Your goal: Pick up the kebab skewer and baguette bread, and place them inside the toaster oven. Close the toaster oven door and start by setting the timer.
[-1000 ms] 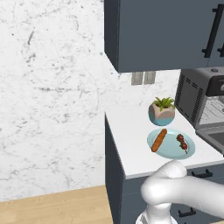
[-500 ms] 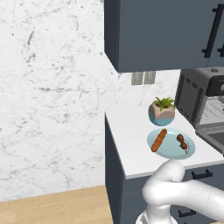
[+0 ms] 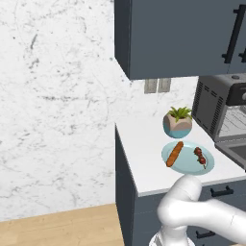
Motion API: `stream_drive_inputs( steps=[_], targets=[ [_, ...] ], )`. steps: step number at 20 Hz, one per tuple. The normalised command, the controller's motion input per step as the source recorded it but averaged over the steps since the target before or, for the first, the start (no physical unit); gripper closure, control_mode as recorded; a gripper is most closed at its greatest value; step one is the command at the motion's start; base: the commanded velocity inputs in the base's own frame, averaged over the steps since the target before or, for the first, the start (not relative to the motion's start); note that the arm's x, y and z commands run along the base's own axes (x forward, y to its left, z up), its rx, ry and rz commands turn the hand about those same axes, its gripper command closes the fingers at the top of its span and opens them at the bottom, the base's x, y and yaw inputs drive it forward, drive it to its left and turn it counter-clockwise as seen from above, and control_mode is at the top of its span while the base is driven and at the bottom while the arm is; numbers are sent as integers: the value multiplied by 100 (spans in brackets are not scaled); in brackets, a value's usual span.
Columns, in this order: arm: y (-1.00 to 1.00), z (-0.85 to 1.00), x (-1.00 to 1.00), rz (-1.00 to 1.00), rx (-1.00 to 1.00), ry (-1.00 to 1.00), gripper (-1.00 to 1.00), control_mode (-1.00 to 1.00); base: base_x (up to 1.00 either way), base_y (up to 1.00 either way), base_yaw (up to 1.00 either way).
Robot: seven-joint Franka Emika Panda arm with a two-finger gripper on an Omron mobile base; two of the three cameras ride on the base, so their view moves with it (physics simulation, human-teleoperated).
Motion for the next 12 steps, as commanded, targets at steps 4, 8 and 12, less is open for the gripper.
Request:
stream_drive_inputs(
  steps=[4, 8, 12],
  targets=[
    [-18, 2, 2, -12, -26, -1, -100, -100, 0, 0, 0],
    [-4, 0, 4, -6, -36, 0, -100, -100, 0, 0, 0],
    [-10, 1, 1, -2, -35, 9, -100, -100, 0, 0, 0]
  ],
)
